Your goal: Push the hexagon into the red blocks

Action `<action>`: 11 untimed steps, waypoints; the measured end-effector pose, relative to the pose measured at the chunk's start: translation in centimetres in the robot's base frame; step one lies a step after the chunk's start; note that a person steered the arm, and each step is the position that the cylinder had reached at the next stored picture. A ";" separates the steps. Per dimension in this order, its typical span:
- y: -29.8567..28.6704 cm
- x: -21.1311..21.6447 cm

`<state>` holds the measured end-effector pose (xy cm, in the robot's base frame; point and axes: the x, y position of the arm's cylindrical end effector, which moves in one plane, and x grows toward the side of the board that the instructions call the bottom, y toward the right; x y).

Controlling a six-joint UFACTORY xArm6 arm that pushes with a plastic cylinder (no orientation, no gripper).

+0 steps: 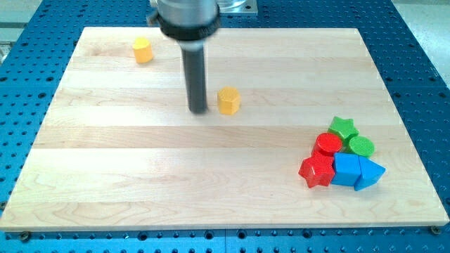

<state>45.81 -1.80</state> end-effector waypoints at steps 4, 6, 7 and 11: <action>3.7 -3.9; 5.9 -2.3; 5.2 -7.3; 11.5 2.4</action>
